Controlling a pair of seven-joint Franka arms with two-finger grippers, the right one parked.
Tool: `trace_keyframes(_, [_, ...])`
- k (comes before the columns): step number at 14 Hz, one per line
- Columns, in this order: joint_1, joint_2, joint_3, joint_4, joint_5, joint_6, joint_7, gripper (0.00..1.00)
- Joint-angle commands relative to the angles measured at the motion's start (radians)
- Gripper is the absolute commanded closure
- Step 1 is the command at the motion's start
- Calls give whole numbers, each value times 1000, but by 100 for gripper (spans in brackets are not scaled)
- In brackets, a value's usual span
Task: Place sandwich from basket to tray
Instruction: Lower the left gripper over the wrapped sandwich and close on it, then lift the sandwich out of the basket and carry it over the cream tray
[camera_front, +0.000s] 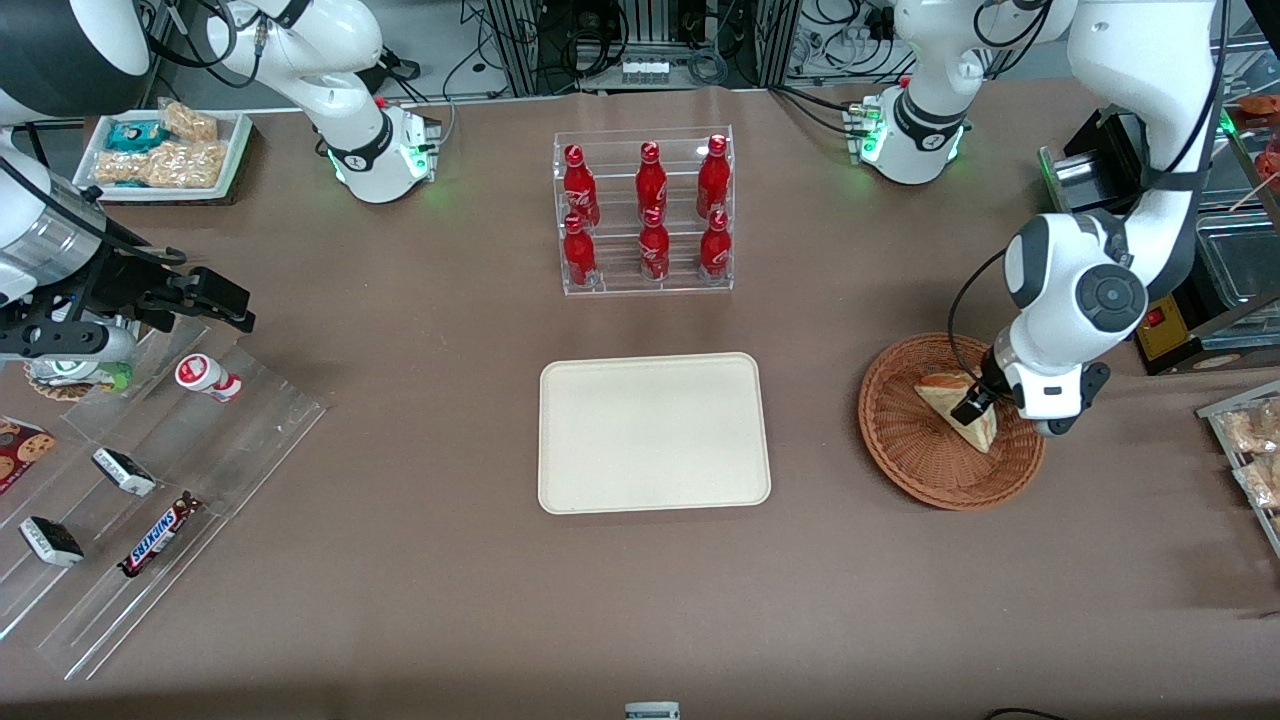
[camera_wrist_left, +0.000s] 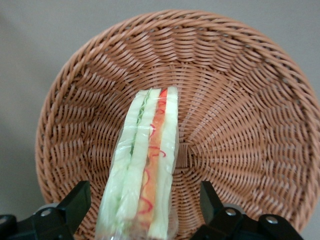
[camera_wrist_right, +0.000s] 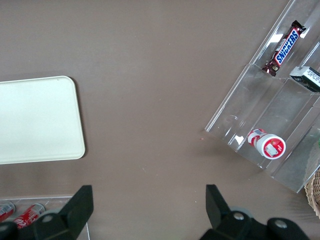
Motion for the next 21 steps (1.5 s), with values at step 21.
trace_keyframes(21, [-643,407,0,730,-11,-116,-14,98])
